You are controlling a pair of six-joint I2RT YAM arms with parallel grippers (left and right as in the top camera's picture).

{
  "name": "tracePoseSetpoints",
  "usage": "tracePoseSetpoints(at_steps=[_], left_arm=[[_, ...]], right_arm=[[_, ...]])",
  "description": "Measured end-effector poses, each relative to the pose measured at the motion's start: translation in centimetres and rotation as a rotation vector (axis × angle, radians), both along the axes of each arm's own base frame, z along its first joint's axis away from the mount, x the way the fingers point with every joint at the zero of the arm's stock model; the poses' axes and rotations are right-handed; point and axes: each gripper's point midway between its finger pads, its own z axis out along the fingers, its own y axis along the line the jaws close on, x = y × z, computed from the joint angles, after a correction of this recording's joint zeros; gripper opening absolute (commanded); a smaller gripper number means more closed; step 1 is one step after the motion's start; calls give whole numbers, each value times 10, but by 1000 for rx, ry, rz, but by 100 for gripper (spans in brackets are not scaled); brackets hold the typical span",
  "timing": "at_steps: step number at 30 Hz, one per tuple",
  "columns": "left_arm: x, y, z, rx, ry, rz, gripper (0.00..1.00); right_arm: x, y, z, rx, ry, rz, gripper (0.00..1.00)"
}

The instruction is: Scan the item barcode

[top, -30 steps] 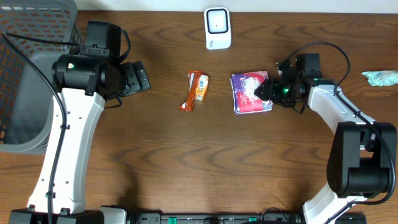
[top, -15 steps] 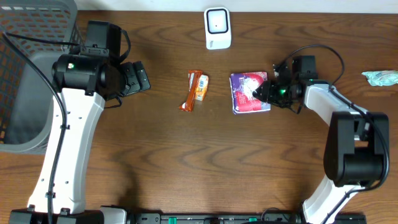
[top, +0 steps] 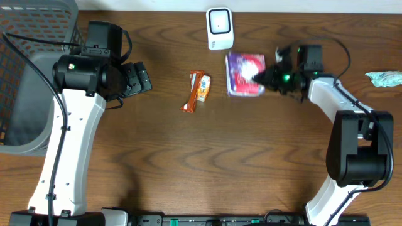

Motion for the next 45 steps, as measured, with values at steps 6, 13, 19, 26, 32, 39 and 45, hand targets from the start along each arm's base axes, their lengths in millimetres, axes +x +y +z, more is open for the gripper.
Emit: tracePoseSetpoints(at_steps=[6, 13, 19, 26, 32, 39, 45], left_arm=[[0, 0, 0, 0, 0, 0, 98], [0, 0, 0, 0, 0, 0, 98], [0, 0, 0, 0, 0, 0, 98], [0, 0, 0, 0, -1, 0, 98], [0, 0, 0, 0, 0, 0, 98], [0, 0, 0, 0, 0, 0, 98], [0, 0, 0, 0, 0, 0, 98]], right_arm=[[52, 11, 57, 86, -198, -112, 1], [73, 47, 74, 55, -284, -261, 1], [90, 72, 112, 131, -434, -358, 1], [123, 70, 82, 144, -396, -458, 1], [143, 76, 49, 108, -336, -455, 1], [154, 79, 71, 77, -380, -428, 1], [148, 52, 50, -52, -248, -413, 1]])
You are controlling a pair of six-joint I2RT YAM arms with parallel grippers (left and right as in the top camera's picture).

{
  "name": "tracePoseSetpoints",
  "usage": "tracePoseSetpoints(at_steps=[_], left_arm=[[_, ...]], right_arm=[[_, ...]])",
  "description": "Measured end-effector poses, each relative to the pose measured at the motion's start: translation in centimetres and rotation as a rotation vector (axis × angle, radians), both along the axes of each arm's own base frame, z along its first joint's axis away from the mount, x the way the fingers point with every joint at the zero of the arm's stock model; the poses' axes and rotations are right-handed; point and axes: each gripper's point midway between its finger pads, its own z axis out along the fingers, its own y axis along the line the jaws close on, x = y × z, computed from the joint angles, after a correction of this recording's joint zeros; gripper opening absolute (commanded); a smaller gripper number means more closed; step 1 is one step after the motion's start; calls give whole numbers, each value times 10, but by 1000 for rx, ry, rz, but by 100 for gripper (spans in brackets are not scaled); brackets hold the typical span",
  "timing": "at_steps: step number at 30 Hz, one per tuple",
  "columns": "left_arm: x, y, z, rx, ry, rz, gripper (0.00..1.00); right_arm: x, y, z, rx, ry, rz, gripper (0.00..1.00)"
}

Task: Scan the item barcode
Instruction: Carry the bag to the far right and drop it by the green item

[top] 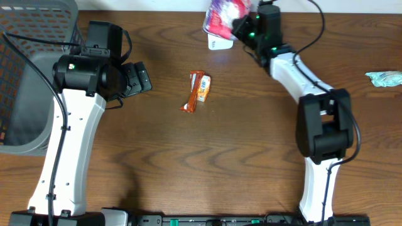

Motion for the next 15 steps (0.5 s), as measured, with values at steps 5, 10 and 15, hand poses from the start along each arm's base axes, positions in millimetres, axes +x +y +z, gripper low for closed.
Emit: tracePoseSetpoints(at_steps=[5, 10, 15], left_arm=[[0, 0, 0, 0, 0, 0, 98], [0, 0, 0, 0, 0, -1, 98], [0, 0, 0, 0, 0, 0, 98]], right_arm=[[-12, -93, -10, -63, 150, -117, 1], [-49, -213, -2, -105, 299, -296, 1], [-101, -307, -15, -81, 474, -471, 1]])
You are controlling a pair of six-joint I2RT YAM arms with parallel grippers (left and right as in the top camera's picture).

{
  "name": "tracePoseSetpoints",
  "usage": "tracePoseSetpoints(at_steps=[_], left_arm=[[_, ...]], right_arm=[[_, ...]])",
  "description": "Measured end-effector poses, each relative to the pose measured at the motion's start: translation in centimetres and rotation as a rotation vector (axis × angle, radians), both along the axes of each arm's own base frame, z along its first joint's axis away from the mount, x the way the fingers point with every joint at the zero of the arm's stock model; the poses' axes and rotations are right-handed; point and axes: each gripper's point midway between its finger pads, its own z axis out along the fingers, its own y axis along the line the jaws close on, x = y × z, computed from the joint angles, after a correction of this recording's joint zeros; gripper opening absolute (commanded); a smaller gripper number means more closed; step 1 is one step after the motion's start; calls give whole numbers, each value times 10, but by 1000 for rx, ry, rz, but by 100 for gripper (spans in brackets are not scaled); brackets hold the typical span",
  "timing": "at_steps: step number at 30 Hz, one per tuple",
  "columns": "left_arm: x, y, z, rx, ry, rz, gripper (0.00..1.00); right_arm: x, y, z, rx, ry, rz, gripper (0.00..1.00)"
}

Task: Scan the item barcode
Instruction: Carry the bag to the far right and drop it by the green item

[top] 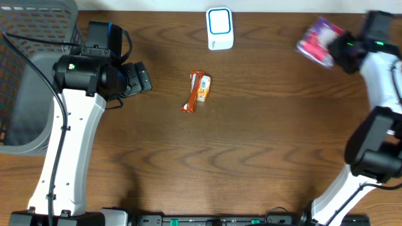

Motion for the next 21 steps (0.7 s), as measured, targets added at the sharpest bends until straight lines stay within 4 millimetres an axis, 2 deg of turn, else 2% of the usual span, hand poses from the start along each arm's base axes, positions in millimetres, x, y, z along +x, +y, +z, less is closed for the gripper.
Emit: tracePoseSetpoints(at_steps=[4, 8, 16, 21], left_arm=[[0, 0, 0, 0, 0, 0, 98], [0, 0, 0, 0, 0, 0, 98], [0, 0, 0, 0, 0, 0, 98], [0, 0, 0, 0, 0, 0, 98]], right_arm=[[-37, -53, -11, 63, 80, -147, 1], [-66, -96, -13, 141, 87, -253, 1], [-123, -154, -18, 254, 115, -426, 1], [-149, -177, -19, 285, 118, -495, 1]])
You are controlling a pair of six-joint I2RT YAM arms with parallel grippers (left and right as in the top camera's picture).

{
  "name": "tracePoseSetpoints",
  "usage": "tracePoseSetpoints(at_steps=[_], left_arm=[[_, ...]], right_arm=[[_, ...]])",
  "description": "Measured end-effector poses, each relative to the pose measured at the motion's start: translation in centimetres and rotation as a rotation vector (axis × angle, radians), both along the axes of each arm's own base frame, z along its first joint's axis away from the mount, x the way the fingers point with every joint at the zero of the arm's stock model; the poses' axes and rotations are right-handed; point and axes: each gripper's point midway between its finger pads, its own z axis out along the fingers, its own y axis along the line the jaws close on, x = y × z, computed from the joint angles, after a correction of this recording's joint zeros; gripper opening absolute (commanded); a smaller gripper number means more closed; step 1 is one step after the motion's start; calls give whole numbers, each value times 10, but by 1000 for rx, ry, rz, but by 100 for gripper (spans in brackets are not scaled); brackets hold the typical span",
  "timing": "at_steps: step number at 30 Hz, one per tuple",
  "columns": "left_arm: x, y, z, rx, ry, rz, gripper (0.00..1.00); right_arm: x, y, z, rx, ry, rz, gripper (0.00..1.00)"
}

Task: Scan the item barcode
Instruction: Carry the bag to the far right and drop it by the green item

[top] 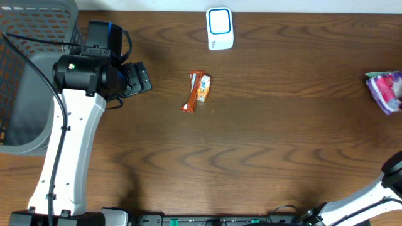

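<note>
The white barcode scanner (220, 28) stands at the table's far edge, centre. An orange snack packet (197, 91) lies in front of it on the wood. A purple and pink packet (389, 92) shows at the right border, partly cut off by the frame. My right gripper is out of view; only a piece of that arm (394, 168) shows at the bottom right, so what holds the packet is hidden. My left gripper (142, 78) hangs left of the snack packet with nothing in it; its jaws are too dark to read.
A grey mesh basket (28, 37) fills the far left corner. A teal wrapper (375, 76) peeks out beside the purple packet at the right border. The left arm's white link (69, 144) runs down the left side to the front edge.
The purple packet has gone from the far right corner area to the right border, lower and partly out of frame. The right gripper has left the view. The left arm is unchanged.
My right gripper was at the purple packet lying right of the snack packet. Then it held the packet up over the scanner. Then the packet was carried at the far right, and now it sits at the right border by the teal wrapper.
</note>
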Motion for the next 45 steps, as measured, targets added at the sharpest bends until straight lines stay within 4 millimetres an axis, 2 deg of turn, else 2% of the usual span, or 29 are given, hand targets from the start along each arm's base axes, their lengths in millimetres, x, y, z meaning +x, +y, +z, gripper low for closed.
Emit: tracePoseSetpoints(at_steps=[6, 10, 15, 19, 22, 29, 32, 39, 42, 44, 45], left_arm=[[0, 0, 0, 0, 0, 0, 98], [0, 0, 0, 0, 0, 0, 98], [0, 0, 0, 0, 0, 0, 98], [0, 0, 0, 0, 0, 0, 98], [0, 0, 0, 0, 0, 0, 98], [0, 0, 0, 0, 0, 0, 98], [0, 0, 0, 0, 0, 0, 98], [0, 0, 0, 0, 0, 0, 98], [0, 0, 0, 0, 0, 0, 98], [0, 0, 0, 0, 0, 0, 98], [0, 0, 0, 0, 0, 0, 98]], right_arm=[[-26, -23, -4, -38, 47, -35, 1], [-31, -32, -6, -95, 86, -44, 1], [-24, -38, -11, -160, 93, -37, 1], [-16, -39, -22, -217, 96, -25, 1], [-6, -34, -34, -253, 87, 3, 7], [19, -18, -54, -309, 30, 35, 11], [33, -8, -55, -323, 3, 57, 21], [65, 22, -50, -310, -56, 86, 28], [69, 28, -50, -294, -63, 88, 53], [68, 29, -48, -287, -66, 80, 63], [67, 28, -45, -283, -70, 75, 72]])
